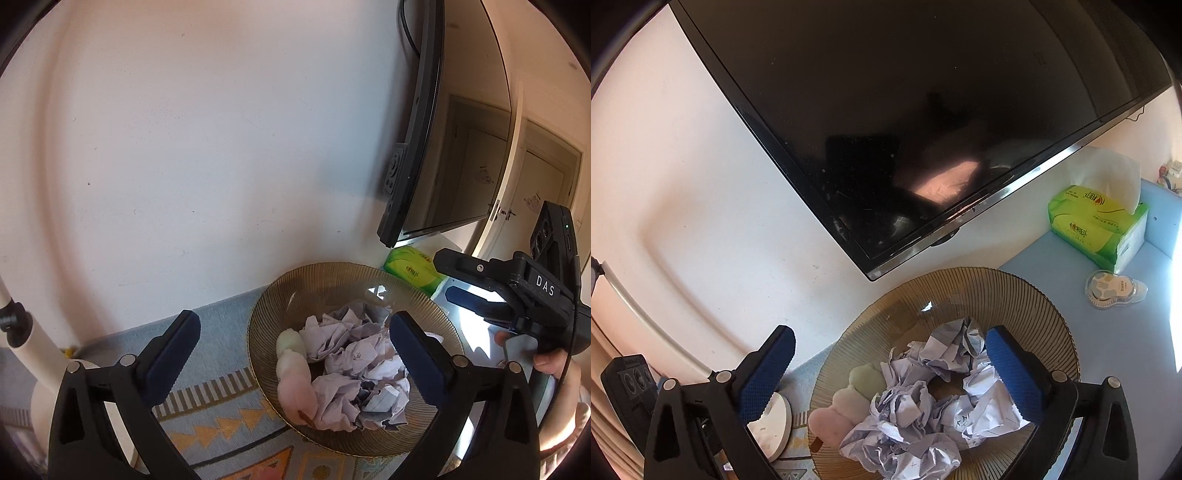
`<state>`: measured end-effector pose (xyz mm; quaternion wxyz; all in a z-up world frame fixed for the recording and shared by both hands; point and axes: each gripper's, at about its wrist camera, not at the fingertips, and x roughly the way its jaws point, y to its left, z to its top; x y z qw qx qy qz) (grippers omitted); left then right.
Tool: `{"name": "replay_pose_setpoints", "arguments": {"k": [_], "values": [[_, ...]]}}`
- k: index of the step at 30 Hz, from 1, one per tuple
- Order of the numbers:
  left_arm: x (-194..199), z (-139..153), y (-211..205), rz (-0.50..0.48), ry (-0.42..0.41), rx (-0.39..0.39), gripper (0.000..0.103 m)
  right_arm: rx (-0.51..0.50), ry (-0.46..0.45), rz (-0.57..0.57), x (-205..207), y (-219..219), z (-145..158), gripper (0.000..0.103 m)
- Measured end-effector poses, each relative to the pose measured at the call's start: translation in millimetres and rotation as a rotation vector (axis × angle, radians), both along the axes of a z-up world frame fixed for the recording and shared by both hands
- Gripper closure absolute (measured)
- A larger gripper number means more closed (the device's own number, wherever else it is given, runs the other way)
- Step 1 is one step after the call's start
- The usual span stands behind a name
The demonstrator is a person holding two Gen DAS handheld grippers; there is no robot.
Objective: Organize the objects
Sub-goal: 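Open the left tool over the bowl while the right tool releases its paper, then move both open tools back to the remaining plush toys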
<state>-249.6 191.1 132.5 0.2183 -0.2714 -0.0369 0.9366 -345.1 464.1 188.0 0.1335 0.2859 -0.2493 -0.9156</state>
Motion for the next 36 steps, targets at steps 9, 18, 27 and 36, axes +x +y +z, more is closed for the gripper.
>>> {"name": "replay_pose_setpoints", "arguments": {"k": [9, 18, 27, 36], "values": [[37.0, 32.5, -35.4, 0.036, 0.049, -0.026, 0.001, -0.006, 0.044, 0.047, 24.9, -27.3, 30.1, 0.0], [95.4, 96.5, -117.2, 0.139, 0.154, -0.073, 0.001, 0.016, 0.102, 0.166, 67.1, -96.2, 64.1, 0.0], [145.1, 102.4, -217.2, 0.269, 0.144, -0.168, 0.001, 0.088, 0.058, 0.325, 99.0, -172.5, 40.1, 0.0], [164.9, -9.8, -279.9, 0.354, -0.077, -0.162, 0.001, 0.156, -0.067, 0.461, 111.1, -230.8, -36.7, 0.0]]}}
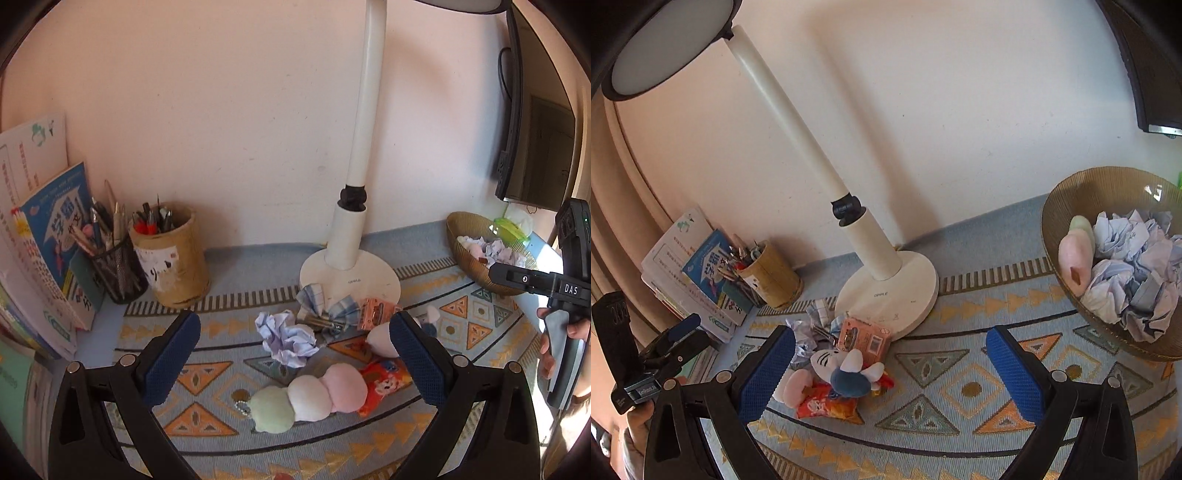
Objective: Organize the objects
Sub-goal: 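Move both open tools back to the remaining plush toys, then lower the left tool onto the green-white-pink ball-chain plush and close it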
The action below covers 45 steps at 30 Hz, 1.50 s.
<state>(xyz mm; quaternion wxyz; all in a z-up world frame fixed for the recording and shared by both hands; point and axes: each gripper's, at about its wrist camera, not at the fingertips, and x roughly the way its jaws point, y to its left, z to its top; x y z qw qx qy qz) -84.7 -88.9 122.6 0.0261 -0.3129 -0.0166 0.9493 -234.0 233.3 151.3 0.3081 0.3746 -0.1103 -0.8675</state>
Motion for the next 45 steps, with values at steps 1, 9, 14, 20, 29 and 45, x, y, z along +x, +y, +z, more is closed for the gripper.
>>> {"name": "replay_pose_setpoints", "arguments": {"k": [1, 9, 14, 20, 29, 45], "values": [[1.2, -11.2, -2.1, 0.003, -0.021, -0.006, 0.001, 0.005, -0.012, 0.007, -0.1, -4.4, -8.2, 0.0], [-2.8, -74.5, -9.6, -0.023, -0.139, 0.02, 0.001, 0.002, -0.092, 0.063, -6.4, -34.3, -56.3, 0.0], [-6.9, -96.4, -18.1, -0.023, -0.179, 0.066, 0.001, -0.026, -0.1, 0.097, -9.3, -47.5, -68.9, 0.0], [-14.1, -107.8, -24.9, -0.042, -0.241, 0.149, 0.0, -0.084, -0.106, 0.114, -13.5, -53.5, -81.5, 0.0], [-15.7, -107.3, -18.8, -0.039, -0.256, 0.125, 0.0, -0.149, -0.124, 0.118, -16.0, -49.3, -89.1, 0.0], [-19.3, -107.0, -24.1, -0.04, -0.259, 0.123, 0.0, -0.145, -0.125, 0.118, -16.3, -51.2, -89.1, 0.0]]}}
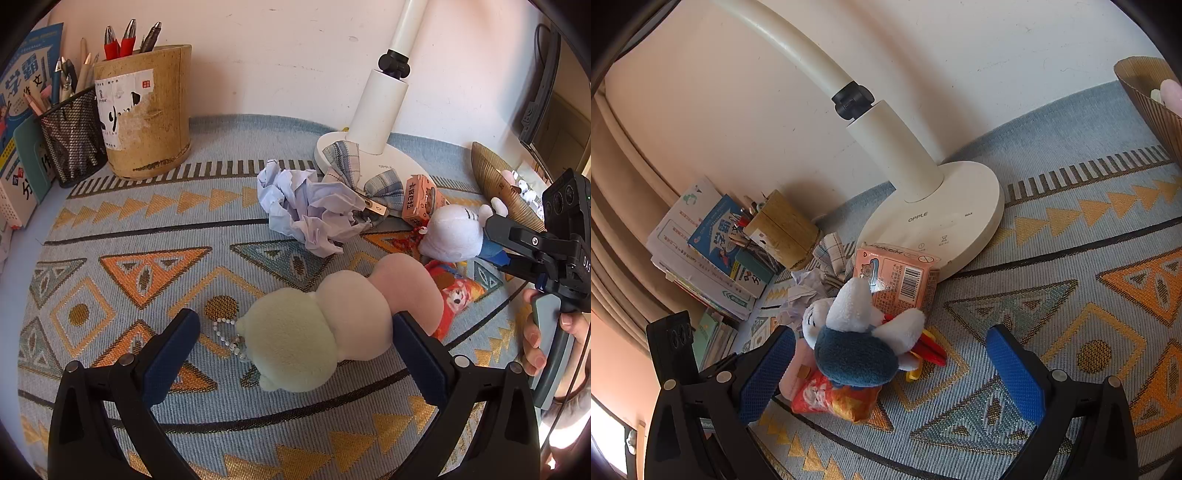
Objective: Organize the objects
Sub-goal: 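Lower the left tool onto the green-white-pink ball-chain plush and close it, then close the right tool on the blue-and-white plush while the left tool holds its plush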
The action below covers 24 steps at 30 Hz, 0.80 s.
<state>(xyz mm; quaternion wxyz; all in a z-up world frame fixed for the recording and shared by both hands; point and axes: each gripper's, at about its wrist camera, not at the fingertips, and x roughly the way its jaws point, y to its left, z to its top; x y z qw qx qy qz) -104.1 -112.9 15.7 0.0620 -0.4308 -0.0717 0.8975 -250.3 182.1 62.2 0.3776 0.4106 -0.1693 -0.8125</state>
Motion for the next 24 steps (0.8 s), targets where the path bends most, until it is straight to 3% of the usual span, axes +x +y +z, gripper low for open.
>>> {"name": "replay_pose_setpoints", "arguments": {"k": [12, 15, 16, 17, 18, 19, 20, 24], "values": [[0.7, 0.0, -1.5, -0.001, -0.001, -0.007, 0.0, -0.006, -0.004, -0.032, -1.0, -3.9, -0.6, 0.002], [1.4, 0.0, -2.0, 0.0, 0.0, -0.004, 0.0, -0.04, -0.013, -0.033, -1.8, -0.8, -2.0, 0.014], [1.6, 0.2, -2.7, -0.002, 0.002, 0.0, 0.001, -0.083, -0.022, -0.019, -2.4, 1.9, -3.5, 0.028], [3.4, 1.9, -3.1, -0.012, 0.015, 0.016, 0.027, -0.124, -0.034, -0.001, -2.8, 3.9, -5.7, 0.041], [7.2, 5.4, -4.7, -0.054, 0.049, 0.088, 0.046, -0.141, -0.038, 0.004, -2.6, 5.0, -6.3, 0.045], [6.4, 5.0, -3.4, -0.054, 0.058, 0.125, 0.045, -0.153, -0.029, 0.004, -1.4, 6.5, -5.2, 0.05], [4.5, 3.8, -3.1, -0.032, 0.044, 0.112, 0.045, -0.167, -0.015, 0.003, 0.4, 7.7, -3.1, 0.063], [6.0, 6.3, -0.9, -0.024, 0.056, 0.091, 0.045, -0.193, -0.018, 0.018, 1.1, 7.4, -2.3, 0.063]]}}
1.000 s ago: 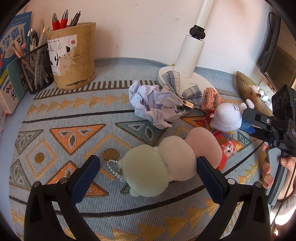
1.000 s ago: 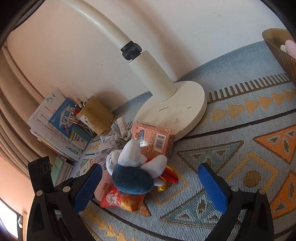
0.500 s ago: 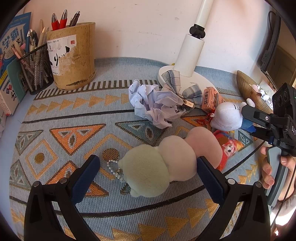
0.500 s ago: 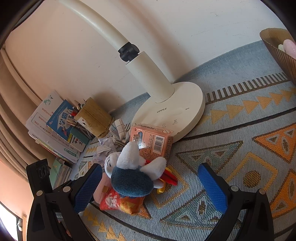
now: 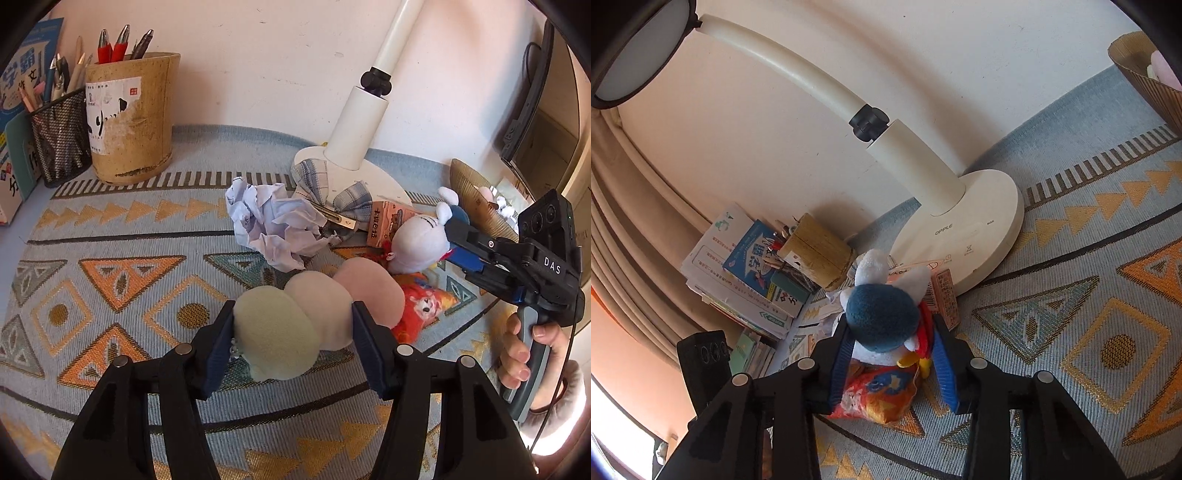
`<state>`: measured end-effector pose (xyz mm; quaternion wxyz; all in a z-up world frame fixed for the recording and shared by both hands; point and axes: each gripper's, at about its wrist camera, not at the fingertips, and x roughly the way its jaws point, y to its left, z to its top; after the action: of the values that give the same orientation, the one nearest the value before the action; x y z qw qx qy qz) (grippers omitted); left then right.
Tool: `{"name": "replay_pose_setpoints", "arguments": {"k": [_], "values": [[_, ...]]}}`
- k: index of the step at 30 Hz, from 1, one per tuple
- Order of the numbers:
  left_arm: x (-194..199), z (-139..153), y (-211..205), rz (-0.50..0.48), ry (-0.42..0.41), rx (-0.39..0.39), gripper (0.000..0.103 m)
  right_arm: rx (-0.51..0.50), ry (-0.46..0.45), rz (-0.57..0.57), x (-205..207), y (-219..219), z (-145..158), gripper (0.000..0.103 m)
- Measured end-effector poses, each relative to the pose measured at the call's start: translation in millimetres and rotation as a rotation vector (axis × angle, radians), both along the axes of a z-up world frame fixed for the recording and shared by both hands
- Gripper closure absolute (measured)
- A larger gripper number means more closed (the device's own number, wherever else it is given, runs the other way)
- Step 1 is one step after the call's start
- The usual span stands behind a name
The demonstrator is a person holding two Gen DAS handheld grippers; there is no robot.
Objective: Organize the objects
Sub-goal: 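Close the right tool on the blue-and-white plush while the left tool holds its plush, then carry both held plush toys over the brown woven bowl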
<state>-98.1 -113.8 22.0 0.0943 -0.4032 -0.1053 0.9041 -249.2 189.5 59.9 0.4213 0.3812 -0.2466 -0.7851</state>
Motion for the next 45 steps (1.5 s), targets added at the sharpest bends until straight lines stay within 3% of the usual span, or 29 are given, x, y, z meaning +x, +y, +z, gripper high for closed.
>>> {"name": "replay_pose_setpoints", "arguments": {"k": [8, 16, 24, 28, 33, 38, 45], "values": [[9.1, 7.8, 1.1, -0.005, 0.068, 0.004, 0.045, -0.049, 0.006, 0.004, 0.6, 4.1, -3.3, 0.063], [14.8, 11.2, -10.1, 0.064, 0.098, 0.026, 0.045, -0.121, 0.044, -0.012, 5.0, 12.8, -2.3, 0.063], [15.9, 14.5, -3.1, 0.067, 0.113, -0.016, 0.044, -0.136, 0.038, -0.017, 4.9, 13.7, -6.1, 0.063], [23.4, 20.8, -3.8, 0.096, 0.162, -0.031, 0.044, -0.16, 0.049, -0.022, 6.5, 16.2, -1.9, 0.063], [35.7, 33.8, 0.2, 0.134, 0.227, -0.071, 0.044, -0.189, 0.101, -0.027, 13.1, 24.8, 22.1, 0.063], [32.9, 67.2, 29.8, 0.072, 0.276, -0.085, 0.044, -0.263, 0.088, -0.048, 11.9, 45.1, 43.7, 0.063], [-0.4, 122.4, 88.8, 0.003, 0.358, -0.037, 0.044, -0.283, 0.195, -0.108, 9.4, 100.3, 98.5, 0.063]]}}
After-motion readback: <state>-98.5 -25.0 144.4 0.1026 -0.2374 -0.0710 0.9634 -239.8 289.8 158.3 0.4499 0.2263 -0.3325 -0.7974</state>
